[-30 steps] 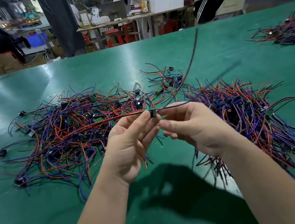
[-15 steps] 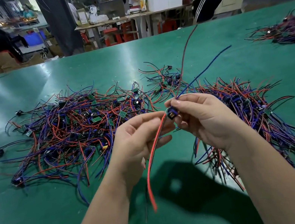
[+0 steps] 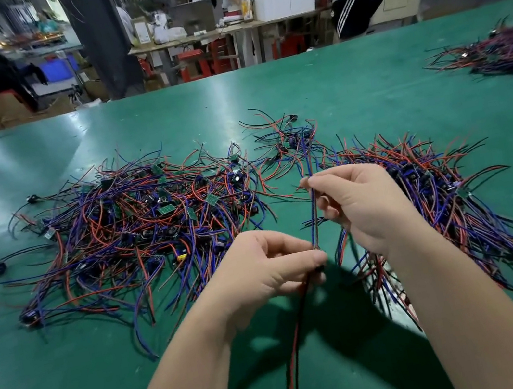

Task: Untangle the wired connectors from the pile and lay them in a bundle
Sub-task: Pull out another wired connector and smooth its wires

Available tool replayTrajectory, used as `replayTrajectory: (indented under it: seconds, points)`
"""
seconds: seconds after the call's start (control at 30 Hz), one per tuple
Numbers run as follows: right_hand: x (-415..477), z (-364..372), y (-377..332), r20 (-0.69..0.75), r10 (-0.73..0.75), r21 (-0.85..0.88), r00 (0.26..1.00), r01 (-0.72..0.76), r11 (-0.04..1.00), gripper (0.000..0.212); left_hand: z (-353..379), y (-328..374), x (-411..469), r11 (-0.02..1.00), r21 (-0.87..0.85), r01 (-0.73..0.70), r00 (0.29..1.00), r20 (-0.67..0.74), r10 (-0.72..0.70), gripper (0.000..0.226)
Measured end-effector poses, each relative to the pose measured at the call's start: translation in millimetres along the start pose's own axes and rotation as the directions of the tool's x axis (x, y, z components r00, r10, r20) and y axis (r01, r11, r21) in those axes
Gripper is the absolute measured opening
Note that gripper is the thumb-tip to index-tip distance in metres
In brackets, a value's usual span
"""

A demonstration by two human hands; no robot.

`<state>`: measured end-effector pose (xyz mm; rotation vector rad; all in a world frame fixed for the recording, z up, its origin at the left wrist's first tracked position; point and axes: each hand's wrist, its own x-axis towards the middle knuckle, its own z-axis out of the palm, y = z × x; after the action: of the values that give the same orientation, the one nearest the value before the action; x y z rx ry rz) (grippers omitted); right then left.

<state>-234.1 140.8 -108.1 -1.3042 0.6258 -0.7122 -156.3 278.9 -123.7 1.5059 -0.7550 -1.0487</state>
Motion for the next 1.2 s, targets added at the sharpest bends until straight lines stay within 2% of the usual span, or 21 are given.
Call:
replayTrajectory:
  seconds: [0.07,0.2,0.37,0.53,0.6,0.63,0.7,0.77,0.83,0.9,0.97,1.03,1.1,1.17,1.2]
  points:
    - [1.0,-0.6,-2.2,-0.034,0.028,0.084,0.999,-0.025,0.996,0.016,-3.0,0.8,-2.0,1.000,-0.003,0.030,0.997,0.066,-0.030,0.020]
    - [4.2,-4.8,-7.7,-0.077,0.063,0.245,0.995,-0.042,0.969,0.009,-1.4,-1.5,-5.9,0.993,0.087,0.077,0.973,0.211,-0.094,0.007]
    - [1.9,-5.7,-8.5,-0.038,0.032,0.267,0.999,-0.020,0.963,0.017,-4.5,-2.2,-8.2,0.975,0.205,0.089,0.945,0.292,-0.148,0.009]
    - [1.9,-4.1,-7.9,-0.074,0.049,0.275,0.996,-0.027,0.961,0.020,-15.2,-0.6,-9.4,0.983,0.163,0.090,0.931,0.337,-0.141,0.010]
    - [2.4,-1.8,-5.9,-0.030,0.027,0.291,0.999,-0.017,0.956,0.020,-18.6,1.3,-7.0,0.995,0.071,0.072,0.961,0.262,-0.088,0.010]
    - [2.1,-0.4,-4.1,-0.009,0.011,0.254,1.000,-0.008,0.967,0.016,-19.8,1.1,-4.6,0.998,-0.009,0.067,0.982,0.178,-0.065,0.010]
    - [-1.5,0.7,0.2,0.047,-0.079,-0.021,0.996,0.080,0.997,0.012,-21.7,-2.1,2.6,0.988,-0.152,0.036,0.998,-0.046,-0.044,0.017]
    - [-6.1,1.3,5.1,0.247,-0.140,-0.303,0.959,0.213,0.929,0.022,-23.6,-5.4,8.4,0.979,-0.204,-0.016,0.975,-0.219,-0.030,0.027]
    - [-13.3,6.8,8.6,0.441,-0.069,-0.424,0.895,0.276,0.863,0.023,-25.2,-7.1,10.6,0.971,-0.232,-0.059,0.954,-0.301,-0.014,0.031]
    - [-16.5,12.1,14.6,0.476,-0.133,-0.531,0.869,0.405,0.744,0.022,-26.1,-7.7,11.5,0.972,-0.223,-0.080,0.944,-0.330,0.002,0.033]
    - [-16.6,16.8,16.4,0.429,-0.266,-0.570,0.863,0.487,0.662,0.016,-24.8,-7.1,11.6,0.970,-0.225,-0.093,0.947,-0.320,0.017,0.033]
    - [-16.0,17.0,12.4,0.360,-0.333,-0.533,0.872,0.485,0.693,0.015,-22.6,-3.8,11.7,0.946,-0.304,-0.110,0.952,-0.307,0.012,0.033]
    - [-13.2,10.5,5.3,0.205,-0.414,-0.485,0.887,0.459,0.744,0.018,-25.2,0.6,11.4,0.927,-0.347,-0.139,0.932,-0.363,0.004,0.031]
    - [-10.8,-2.5,-3.8,-0.022,-0.546,-0.542,0.837,0.449,0.710,0.018,-34.3,1.7,10.7,0.959,-0.206,-0.194,0.842,-0.536,0.056,0.020]
    - [-8.7,-11.5,-8.5,-0.117,-0.613,-0.631,0.781,0.418,0.654,0.016,-41.8,-0.2,10.4,0.983,-0.022,-0.185,0.756,-0.642,0.128,0.014]
